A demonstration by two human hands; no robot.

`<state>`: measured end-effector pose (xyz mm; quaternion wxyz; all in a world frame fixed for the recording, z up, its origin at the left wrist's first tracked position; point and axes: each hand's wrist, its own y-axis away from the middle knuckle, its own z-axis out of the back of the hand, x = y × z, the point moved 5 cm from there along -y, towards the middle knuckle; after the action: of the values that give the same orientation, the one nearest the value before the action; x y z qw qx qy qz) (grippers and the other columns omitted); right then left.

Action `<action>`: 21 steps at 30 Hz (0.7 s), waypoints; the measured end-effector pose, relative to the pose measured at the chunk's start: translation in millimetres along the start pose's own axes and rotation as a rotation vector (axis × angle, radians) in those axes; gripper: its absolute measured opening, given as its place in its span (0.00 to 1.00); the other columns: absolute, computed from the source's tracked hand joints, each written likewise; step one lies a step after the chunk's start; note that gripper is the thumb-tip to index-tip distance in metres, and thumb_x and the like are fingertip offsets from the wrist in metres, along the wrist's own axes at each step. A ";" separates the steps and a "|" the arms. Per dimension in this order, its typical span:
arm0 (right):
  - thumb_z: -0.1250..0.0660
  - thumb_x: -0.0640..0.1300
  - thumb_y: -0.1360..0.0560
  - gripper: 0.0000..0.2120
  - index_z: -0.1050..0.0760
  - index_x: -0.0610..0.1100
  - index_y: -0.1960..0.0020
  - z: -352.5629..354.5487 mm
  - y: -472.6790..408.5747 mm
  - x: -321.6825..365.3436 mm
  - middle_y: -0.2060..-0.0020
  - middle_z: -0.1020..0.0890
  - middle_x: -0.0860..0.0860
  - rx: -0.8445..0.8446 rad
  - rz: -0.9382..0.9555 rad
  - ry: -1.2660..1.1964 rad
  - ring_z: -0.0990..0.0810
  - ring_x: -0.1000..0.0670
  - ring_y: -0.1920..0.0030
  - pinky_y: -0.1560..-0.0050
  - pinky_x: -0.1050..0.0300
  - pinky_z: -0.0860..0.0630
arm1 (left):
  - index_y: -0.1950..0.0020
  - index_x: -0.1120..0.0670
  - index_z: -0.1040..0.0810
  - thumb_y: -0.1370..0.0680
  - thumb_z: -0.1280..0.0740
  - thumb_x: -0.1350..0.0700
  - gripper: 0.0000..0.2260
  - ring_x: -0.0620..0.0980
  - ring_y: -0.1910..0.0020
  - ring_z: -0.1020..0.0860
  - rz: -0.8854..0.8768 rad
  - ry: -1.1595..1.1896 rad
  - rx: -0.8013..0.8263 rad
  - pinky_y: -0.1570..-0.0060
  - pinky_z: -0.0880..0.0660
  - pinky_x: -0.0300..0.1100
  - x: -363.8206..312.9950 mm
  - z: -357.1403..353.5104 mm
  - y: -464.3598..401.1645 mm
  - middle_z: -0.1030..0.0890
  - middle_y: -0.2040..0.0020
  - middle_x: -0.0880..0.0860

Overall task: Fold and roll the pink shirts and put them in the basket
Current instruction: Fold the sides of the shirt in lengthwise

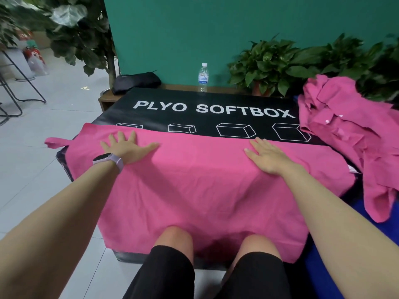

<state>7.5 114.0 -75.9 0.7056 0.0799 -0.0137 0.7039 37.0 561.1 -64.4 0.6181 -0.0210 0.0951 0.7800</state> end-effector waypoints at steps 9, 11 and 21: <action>0.57 0.69 0.19 0.34 0.52 0.54 0.17 8.0 -48.4 3.8 0.18 0.53 0.54 -0.016 -0.006 -0.019 0.55 0.52 0.19 0.20 0.51 0.56 | 0.18 0.43 0.51 0.43 0.60 0.12 0.59 0.62 0.19 0.56 0.001 0.002 -0.052 0.25 0.60 0.66 -10.2 2.3 -56.0 0.53 0.17 0.55; 0.57 0.69 0.19 0.34 0.52 0.54 0.17 9.5 -61.0 4.9 0.18 0.53 0.55 -0.023 0.006 -0.017 0.55 0.52 0.19 0.20 0.50 0.55 | 0.18 0.43 0.50 0.42 0.61 0.13 0.59 0.62 0.19 0.55 0.000 0.002 -0.072 0.25 0.59 0.66 -10.9 2.9 -67.6 0.52 0.17 0.55; 0.39 0.59 0.20 0.26 0.28 0.46 0.28 28.6 -70.0 19.1 0.29 0.28 0.48 -0.323 0.115 -0.092 0.31 0.45 0.29 0.29 0.46 0.33 | 0.52 0.57 0.28 0.21 0.41 0.42 0.18 0.63 0.49 0.25 -0.148 -0.023 -0.581 0.47 0.31 0.56 -30.2 23.9 -62.7 0.23 0.51 0.62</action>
<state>80.0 129.4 -51.8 0.6666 -0.0032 -0.1636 0.7273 106.8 549.8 -44.1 0.6426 -0.1951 -0.1411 0.7274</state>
